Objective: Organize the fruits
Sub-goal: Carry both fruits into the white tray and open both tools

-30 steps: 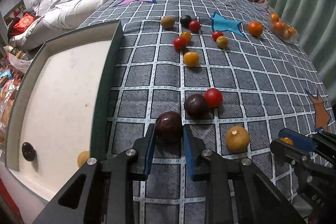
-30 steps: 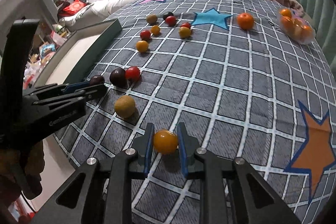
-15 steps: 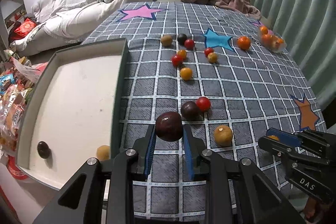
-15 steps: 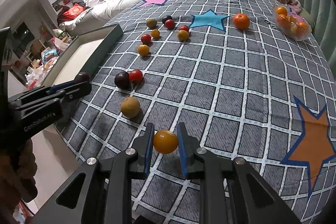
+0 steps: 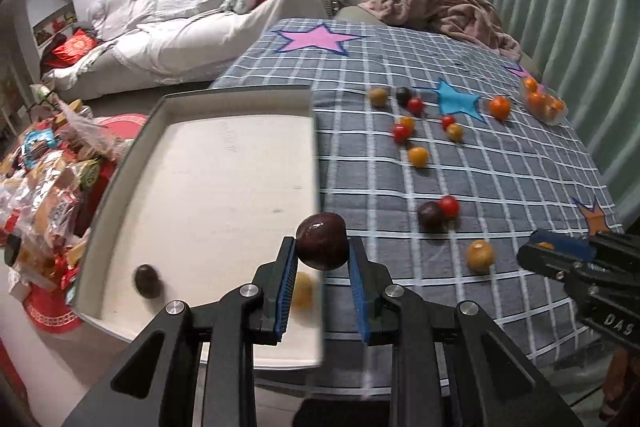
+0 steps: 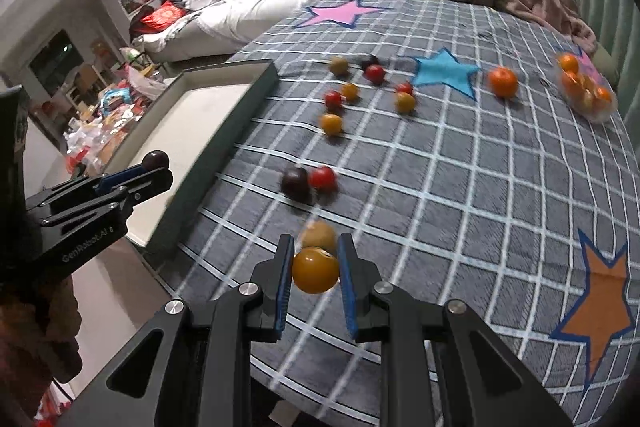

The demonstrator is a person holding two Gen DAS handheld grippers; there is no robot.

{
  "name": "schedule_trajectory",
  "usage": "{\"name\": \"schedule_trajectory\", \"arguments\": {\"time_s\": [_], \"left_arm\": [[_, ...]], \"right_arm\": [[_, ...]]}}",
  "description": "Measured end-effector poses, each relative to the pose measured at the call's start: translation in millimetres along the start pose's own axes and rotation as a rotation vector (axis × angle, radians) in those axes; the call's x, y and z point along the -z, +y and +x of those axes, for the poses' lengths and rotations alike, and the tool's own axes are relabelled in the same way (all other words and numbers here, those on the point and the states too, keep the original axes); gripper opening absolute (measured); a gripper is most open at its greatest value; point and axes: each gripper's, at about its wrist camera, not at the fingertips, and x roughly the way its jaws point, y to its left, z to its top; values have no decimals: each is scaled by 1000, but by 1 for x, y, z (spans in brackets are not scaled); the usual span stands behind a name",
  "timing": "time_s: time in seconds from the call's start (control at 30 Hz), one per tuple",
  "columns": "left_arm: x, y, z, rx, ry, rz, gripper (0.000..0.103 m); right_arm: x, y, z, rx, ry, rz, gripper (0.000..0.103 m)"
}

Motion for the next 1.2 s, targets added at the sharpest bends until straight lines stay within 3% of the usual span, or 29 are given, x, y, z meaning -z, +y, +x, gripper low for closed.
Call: {"name": "schedule_trajectory", "arguments": {"time_s": [0.4, 0.83, 1.2], "left_arm": [[8, 69, 6, -83, 11, -105, 27], [16, 80, 29, -116, 50, -113, 27], [21, 83, 42, -120, 87, -111, 27]], "right_arm": [[-31, 66, 26, -86, 24, -88, 24], [-63, 120, 82, -131, 90, -135, 24], [-70, 142, 129, -105, 174, -198, 24]]}}
